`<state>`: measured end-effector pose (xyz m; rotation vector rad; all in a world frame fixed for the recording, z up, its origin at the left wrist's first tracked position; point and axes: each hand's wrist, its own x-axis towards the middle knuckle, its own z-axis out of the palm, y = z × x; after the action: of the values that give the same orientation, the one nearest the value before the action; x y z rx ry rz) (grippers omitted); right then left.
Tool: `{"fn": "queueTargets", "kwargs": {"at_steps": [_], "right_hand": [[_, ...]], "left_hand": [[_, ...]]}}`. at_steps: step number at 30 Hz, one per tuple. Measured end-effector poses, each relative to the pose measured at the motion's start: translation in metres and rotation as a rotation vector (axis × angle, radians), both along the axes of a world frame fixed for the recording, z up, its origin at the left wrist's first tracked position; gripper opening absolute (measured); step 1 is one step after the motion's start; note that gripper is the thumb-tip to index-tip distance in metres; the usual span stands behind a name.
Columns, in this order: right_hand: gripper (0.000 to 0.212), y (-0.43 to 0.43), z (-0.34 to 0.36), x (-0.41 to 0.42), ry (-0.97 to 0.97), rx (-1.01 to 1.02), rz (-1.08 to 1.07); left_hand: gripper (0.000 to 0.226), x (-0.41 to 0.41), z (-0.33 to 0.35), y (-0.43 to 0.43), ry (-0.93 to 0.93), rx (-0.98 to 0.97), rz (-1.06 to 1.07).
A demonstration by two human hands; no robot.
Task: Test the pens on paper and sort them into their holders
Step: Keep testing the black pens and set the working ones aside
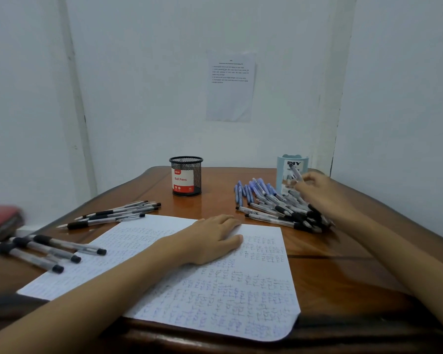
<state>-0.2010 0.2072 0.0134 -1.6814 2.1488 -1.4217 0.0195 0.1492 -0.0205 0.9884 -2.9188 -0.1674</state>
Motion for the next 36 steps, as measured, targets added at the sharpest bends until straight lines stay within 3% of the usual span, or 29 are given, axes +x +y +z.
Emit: {"fn": "queueTargets", "kwargs": {"at_steps": [7,13,20,24,29,36], "right_hand": [[0.043,-0.002,-0.007,-0.023,0.220,0.164,-0.122],[0.028,-0.004,-0.010,-0.029,0.324,0.193,-0.111],[0.043,-0.004,-0.005,-0.021,0.483,0.252,-0.065],[0.036,-0.009,-0.005,-0.005,0.552,0.196,-0.068],[0.023,-0.030,0.012,0.056,0.573,0.145,0.219],[0.023,-0.089,0.010,0.166,0.591,0.178,0.537]], "left_hand": [[0.054,0.000,-0.001,0.000,-0.002,-0.012,-0.006],[0.054,0.000,-0.002,0.001,0.039,-0.024,0.008],[0.045,0.006,0.004,0.005,0.131,-0.037,-0.006],[0.043,0.023,0.011,-0.001,0.161,-0.081,0.034],[0.036,0.066,0.026,-0.017,0.208,-0.136,0.155],[0.037,0.147,0.040,-0.035,0.209,-0.199,0.382]]}}
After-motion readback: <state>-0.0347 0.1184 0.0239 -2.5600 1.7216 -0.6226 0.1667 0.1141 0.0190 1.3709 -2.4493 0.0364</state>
